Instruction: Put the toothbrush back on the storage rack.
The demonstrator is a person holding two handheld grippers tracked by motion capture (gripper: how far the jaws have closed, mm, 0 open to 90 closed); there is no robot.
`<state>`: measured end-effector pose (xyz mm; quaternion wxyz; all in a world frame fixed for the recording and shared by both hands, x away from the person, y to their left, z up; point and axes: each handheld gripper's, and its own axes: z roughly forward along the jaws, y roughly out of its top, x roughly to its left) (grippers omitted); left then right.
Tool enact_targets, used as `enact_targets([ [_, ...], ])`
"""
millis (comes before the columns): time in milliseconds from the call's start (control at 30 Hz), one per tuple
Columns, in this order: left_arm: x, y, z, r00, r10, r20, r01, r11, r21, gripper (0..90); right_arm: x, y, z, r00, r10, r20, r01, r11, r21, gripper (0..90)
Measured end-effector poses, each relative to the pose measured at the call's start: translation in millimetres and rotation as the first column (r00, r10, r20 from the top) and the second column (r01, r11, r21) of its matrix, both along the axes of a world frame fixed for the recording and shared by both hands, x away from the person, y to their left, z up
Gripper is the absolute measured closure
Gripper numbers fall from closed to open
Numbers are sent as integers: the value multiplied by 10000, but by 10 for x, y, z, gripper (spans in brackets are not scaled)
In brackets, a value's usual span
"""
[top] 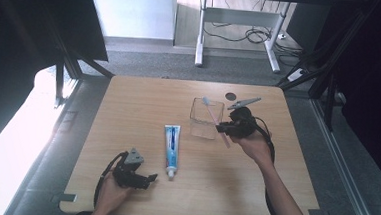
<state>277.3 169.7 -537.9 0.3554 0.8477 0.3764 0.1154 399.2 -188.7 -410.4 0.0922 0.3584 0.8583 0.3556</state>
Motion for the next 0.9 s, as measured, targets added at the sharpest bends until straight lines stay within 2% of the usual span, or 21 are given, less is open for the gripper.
enact_targets([
  [433, -1, -1, 0, 10000, 3, 29, -3, 10000, 9, 129, 112, 101, -21, 9997, -192, 134, 185, 9985, 518, 791],
  [900, -2, 2, 2, 10000, 6, 38, -6, 10000, -51, 129, 239, 194, 21, 9977, -383, 561, 334, 9958, 847, 791],
])
